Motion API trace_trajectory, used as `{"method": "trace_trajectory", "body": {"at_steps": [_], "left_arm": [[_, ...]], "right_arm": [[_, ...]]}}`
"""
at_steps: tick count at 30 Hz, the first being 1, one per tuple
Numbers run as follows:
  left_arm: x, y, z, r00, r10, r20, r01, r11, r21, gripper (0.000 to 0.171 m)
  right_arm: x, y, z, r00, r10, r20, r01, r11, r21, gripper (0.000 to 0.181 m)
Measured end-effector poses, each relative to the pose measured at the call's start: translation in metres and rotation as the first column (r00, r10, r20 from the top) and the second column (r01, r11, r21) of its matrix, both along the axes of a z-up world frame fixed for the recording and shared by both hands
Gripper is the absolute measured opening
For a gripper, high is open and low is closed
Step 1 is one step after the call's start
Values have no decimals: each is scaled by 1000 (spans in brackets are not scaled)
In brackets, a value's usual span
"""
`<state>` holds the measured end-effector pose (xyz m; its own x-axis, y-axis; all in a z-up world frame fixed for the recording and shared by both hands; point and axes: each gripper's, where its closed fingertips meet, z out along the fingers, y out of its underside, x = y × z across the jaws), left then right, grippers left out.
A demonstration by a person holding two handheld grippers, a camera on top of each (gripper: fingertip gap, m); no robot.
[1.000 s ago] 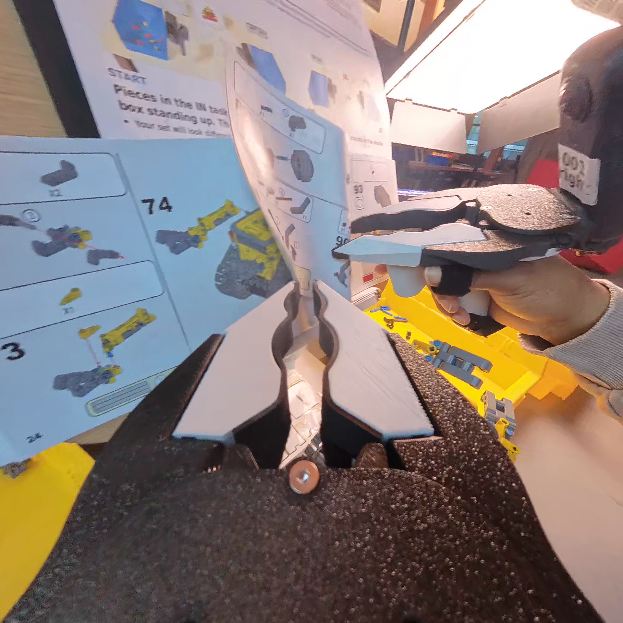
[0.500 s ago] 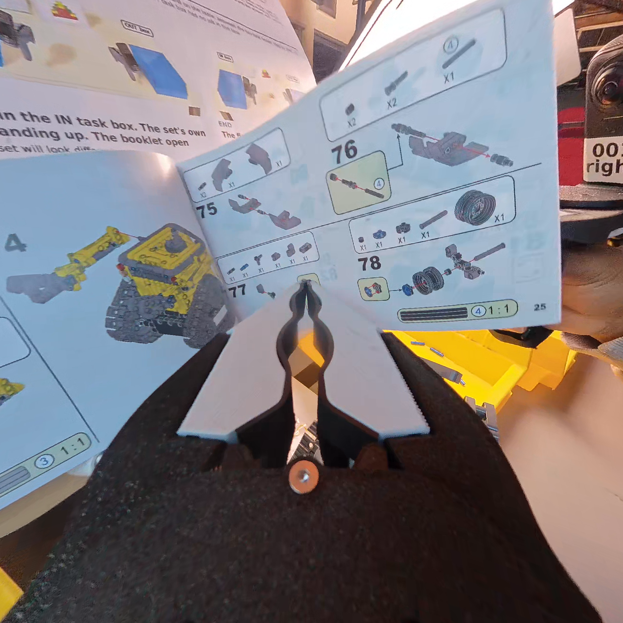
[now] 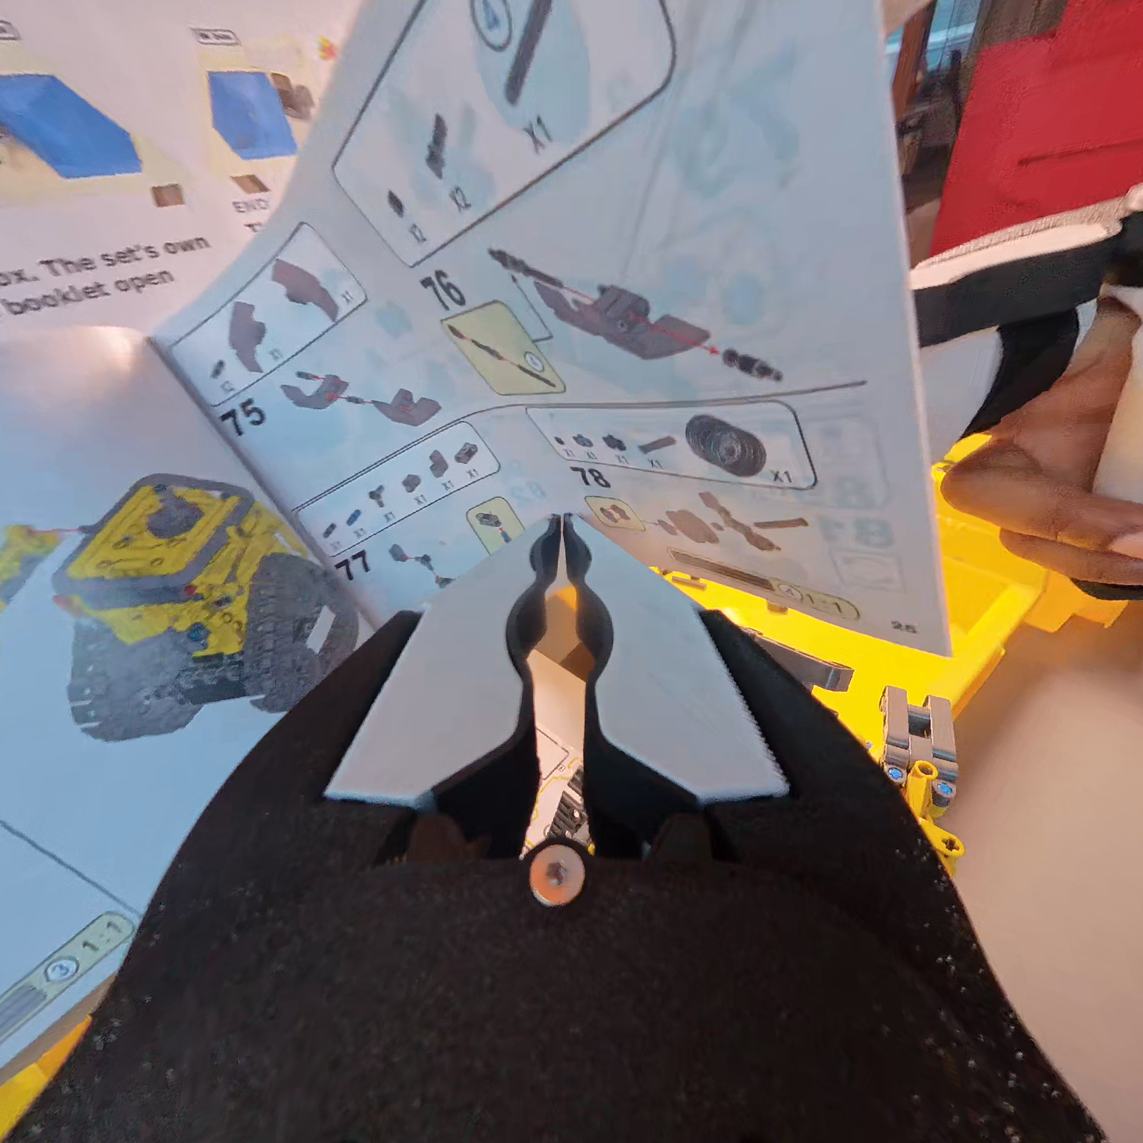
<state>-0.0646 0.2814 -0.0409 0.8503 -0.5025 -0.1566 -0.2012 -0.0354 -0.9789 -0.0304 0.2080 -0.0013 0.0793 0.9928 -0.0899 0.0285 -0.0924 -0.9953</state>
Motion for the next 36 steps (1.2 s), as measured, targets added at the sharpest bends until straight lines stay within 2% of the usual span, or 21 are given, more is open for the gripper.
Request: {"method": "trace_trajectory", "body": {"at_steps": [2,4,6,7,9,14,18,25,29,31,32,33,36], "left_arm": [[7,4,-2,1000,-5,-15,5,1000,-14,1],[5,7,-4,1000,7,-18,-7,1000,-30,3],[-3,7,-4,999,31,-9,-31,998,-47,7],[-11,7,-4,999,52,-5,-52,997,-51,9],[-31,6,-5,994,114,6,-113,992,-57,9],[-85,10,-15,968,249,11,-247,965,-87,5],[-109,15,-16,953,297,-66,-301,952,-52,0],[-124,17,-19,933,337,-130,-339,941,5,0],[-132,13,-25,922,355,-157,-355,934,30,0],[-133,12,-26,926,348,-145,-350,937,13,0],[-134,11,-26,927,346,-143,-349,937,5,0],[-135,11,-26,927,346,-144,-350,937,2,0],[-138,9,-27,926,349,-142,-352,936,1,0]], "right_arm": [[-7,9,-4,996,-69,62,67,997,40,89],[-5,38,-15,961,-239,141,219,965,141,65],[6,68,-17,910,-388,143,358,913,197,24],[11,80,-17,895,-424,139,394,897,200,12],[23,104,-20,861,-487,145,461,869,180,2],[35,148,-34,818,-551,166,531,834,151,1],[34,170,-37,780,-603,165,569,794,214,2],[32,177,-40,749,-647,145,593,751,290,0],[40,172,-48,752,-648,124,615,757,221,1],[47,172,-49,742,-657,136,631,752,193,7],[53,174,-48,721,-679,138,654,733,188,11],[62,176,-43,686,-716,128,691,696,194,23],[72,162,-7,634,-773,-6,739,603,299,40]]}}
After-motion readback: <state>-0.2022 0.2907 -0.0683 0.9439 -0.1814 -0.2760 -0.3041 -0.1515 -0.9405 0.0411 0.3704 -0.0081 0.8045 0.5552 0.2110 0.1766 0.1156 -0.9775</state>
